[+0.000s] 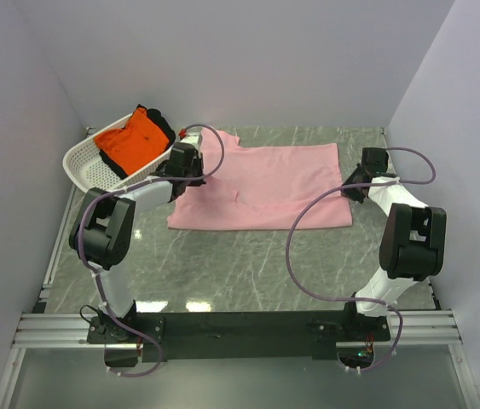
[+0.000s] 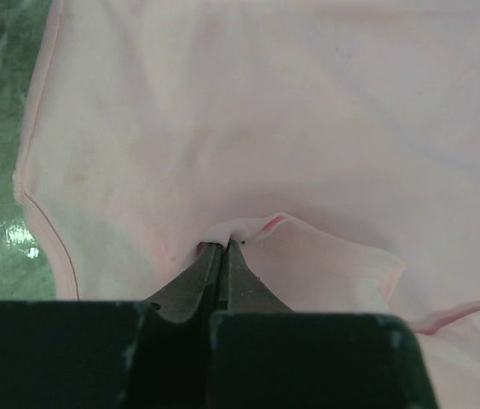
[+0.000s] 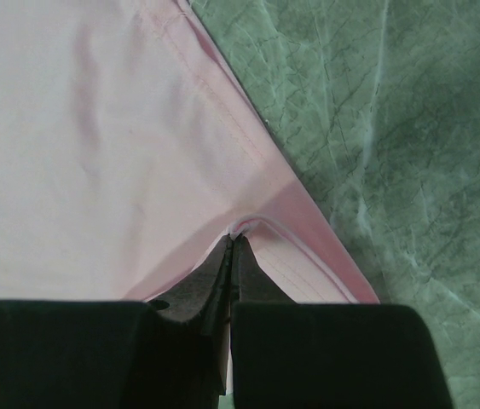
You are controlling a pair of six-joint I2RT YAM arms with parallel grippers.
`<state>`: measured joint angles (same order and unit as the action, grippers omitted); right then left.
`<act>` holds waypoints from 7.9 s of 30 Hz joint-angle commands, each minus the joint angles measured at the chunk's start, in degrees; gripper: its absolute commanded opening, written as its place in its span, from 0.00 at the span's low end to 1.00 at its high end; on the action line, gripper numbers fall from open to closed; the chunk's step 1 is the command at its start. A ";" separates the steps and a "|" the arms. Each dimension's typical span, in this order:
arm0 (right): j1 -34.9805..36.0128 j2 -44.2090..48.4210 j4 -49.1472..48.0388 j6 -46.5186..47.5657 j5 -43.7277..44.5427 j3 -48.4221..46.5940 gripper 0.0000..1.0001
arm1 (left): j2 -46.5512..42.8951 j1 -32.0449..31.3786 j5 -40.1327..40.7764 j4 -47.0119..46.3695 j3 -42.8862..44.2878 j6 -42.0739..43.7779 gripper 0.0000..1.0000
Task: Fold and stack the t-shirts
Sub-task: Fold the tshirt
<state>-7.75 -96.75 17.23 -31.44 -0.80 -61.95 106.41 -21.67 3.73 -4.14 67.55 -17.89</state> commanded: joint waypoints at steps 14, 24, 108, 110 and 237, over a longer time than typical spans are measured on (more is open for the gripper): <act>0.19 -0.98 -1.33 -0.02 1.94 -3.61 0.00 | -5.95 1.37 1.99 -10.18 -5.49 -2.68 0.00; 0.28 -2.30 -1.33 0.06 1.68 -4.40 0.00 | -4.72 1.72 2.07 -8.96 -3.66 -1.89 0.00; 27.61 27.22 4.91 -2.04 -3.60 29.78 0.66 | -23.42 -20.69 1.37 0.97 -44.78 -31.68 0.88; 27.52 28.80 5.35 -2.05 -3.77 30.22 0.66 | -25.37 -21.22 1.37 3.16 -45.13 -32.38 0.88; 27.09 35.15 10.01 -1.44 17.82 13.37 0.71 | 7.32 7.52 6.03 12.40 18.32 -5.84 0.01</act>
<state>19.46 -58.85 29.26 -36.62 10.24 -42.76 119.17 -14.06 12.29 12.25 86.52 -23.42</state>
